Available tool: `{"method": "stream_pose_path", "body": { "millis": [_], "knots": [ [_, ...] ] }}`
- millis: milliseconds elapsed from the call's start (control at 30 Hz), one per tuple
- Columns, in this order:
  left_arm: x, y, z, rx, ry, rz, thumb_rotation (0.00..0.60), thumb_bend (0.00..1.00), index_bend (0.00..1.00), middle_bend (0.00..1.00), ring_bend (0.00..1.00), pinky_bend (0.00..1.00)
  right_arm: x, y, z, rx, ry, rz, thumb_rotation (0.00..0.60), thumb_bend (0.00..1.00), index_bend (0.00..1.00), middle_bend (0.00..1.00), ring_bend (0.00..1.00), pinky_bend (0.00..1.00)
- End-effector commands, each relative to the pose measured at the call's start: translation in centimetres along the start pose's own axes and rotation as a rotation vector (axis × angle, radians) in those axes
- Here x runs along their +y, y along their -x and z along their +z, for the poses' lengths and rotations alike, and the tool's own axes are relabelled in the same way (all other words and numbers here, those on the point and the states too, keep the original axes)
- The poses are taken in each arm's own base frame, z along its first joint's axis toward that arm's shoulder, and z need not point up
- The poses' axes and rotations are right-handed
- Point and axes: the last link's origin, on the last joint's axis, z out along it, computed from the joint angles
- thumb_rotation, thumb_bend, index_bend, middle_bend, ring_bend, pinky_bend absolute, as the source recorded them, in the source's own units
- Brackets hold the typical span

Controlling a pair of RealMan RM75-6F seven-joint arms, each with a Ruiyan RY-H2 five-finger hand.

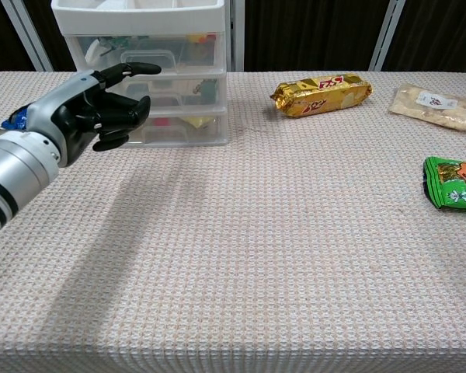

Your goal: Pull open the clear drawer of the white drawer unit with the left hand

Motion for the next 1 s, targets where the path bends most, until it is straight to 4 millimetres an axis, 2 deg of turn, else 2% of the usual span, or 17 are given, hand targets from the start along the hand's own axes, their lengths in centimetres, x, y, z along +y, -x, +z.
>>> {"method": "stream_pose_path", "body": {
  "millis": [33, 633, 833, 1000],
  "knots": [
    [-0.1, 0.3, 0.7, 0.017, -0.012, -0.062, 0.600, 0.55, 0.17, 0.86, 0.96, 1.00, 0.0, -0.2, 0.0, 0.006, 0.002, -0.002, 0.600, 0.08, 0.00, 0.01, 0.00, 0.00],
    [-0.3, 2.1, 2.7, 0.015, -0.016, -0.361, 0.600, 0.55, 0.18, 0.87, 0.96, 1.00, 0.6, -0.1, -0.2, -0.007, 0.030, -0.012, 0.600, 0.08, 0.00, 0.01, 0.00, 0.00],
    [-0.4, 2.3, 3.5, -0.005, -0.031, -0.468, 0.600, 0.55, 0.21, 0.87, 0.96, 1.00, 0.6, -0.1, -0.2, -0.010, 0.036, -0.013, 0.600, 0.09, 0.00, 0.01, 0.00, 0.00],
    [-0.5, 2.4, 3.9, -0.013, -0.035, -0.509, 0.600, 0.55, 0.28, 0.87, 0.97, 1.00, 0.7, -0.1, -0.3, -0.011, 0.040, -0.013, 0.600, 0.09, 0.00, 0.01, 0.00, 0.00]
  ]
}}
